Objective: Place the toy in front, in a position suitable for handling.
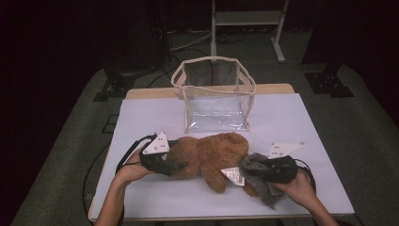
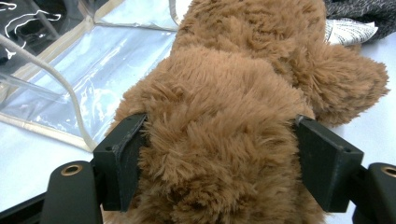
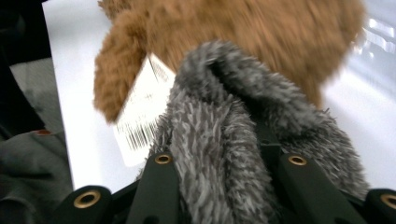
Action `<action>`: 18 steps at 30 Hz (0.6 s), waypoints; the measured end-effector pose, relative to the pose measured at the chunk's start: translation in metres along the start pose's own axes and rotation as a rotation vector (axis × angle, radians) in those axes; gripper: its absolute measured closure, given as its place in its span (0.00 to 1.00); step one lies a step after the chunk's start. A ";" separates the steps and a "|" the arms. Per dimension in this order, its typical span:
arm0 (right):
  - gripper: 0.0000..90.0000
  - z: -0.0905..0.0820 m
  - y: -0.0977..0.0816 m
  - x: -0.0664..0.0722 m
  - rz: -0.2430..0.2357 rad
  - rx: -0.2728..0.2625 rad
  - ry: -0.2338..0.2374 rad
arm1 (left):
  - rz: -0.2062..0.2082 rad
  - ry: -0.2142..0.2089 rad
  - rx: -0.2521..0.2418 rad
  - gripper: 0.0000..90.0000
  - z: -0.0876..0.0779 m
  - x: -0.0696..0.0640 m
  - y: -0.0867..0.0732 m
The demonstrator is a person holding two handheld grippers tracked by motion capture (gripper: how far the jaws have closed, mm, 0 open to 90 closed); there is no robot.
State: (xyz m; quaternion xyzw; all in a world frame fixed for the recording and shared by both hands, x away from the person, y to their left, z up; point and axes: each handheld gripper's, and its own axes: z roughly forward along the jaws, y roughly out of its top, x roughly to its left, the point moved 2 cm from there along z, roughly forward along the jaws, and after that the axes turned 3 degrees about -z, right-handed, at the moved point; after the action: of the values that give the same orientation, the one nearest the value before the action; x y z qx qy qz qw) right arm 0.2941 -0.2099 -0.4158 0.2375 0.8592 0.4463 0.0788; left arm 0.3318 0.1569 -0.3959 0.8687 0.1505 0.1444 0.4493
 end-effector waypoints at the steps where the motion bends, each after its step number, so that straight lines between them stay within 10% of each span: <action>1: 0.77 -0.004 -0.005 -0.002 0.019 -0.005 0.003 | 0.002 0.001 0.002 0.27 0.000 0.000 0.000; 7: 0.77 -0.023 -0.013 -0.007 0.044 0.007 -0.035 | 0.010 -0.001 0.004 0.28 0.004 -0.002 0.002; 18: 0.77 -0.030 0.064 -0.007 -0.054 -0.124 -0.012 | 0.060 -0.002 0.019 0.31 0.007 -0.010 0.008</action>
State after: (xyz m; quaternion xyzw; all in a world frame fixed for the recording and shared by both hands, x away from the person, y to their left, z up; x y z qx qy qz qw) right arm 0.3117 -0.2039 -0.3479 0.2113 0.8356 0.4949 0.1105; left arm 0.3266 0.1437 -0.3946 0.8772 0.1256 0.1556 0.4365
